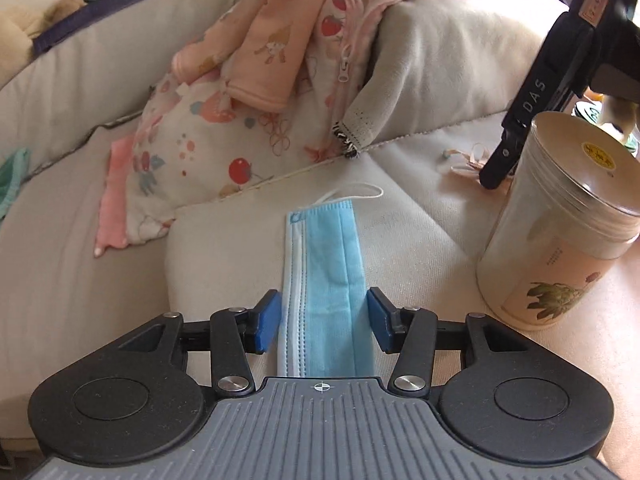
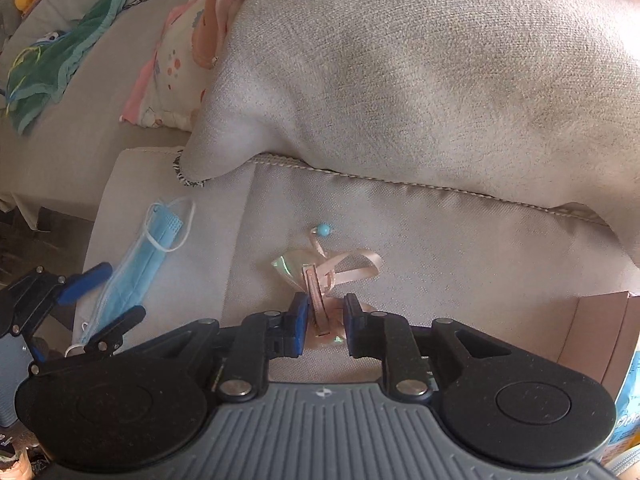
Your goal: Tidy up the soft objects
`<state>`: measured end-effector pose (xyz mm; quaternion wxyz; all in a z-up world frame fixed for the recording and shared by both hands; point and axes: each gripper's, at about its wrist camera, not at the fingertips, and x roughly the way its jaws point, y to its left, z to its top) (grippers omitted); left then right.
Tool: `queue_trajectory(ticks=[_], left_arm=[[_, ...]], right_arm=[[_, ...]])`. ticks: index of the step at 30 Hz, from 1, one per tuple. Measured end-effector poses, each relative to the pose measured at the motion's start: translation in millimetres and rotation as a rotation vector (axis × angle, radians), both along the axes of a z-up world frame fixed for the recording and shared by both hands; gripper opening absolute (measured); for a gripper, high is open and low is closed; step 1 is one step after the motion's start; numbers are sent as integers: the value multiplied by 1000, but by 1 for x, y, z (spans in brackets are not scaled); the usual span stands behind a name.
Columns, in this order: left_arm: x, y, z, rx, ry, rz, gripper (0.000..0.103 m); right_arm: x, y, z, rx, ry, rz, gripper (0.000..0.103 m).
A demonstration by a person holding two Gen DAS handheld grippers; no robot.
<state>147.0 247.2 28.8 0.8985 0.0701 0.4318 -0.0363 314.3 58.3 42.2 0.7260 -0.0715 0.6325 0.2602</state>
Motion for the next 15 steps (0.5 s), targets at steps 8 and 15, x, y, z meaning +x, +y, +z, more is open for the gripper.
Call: queue_trajectory(ticks=[8,15], left_arm=[[3,6,0,-86,-27,86,54],[-20,-4,0,-154,-54,81,10]], right_arm=[[-4,7,-1,-18,-18,10,34],[-13,-5,18,41,-36,5,10]])
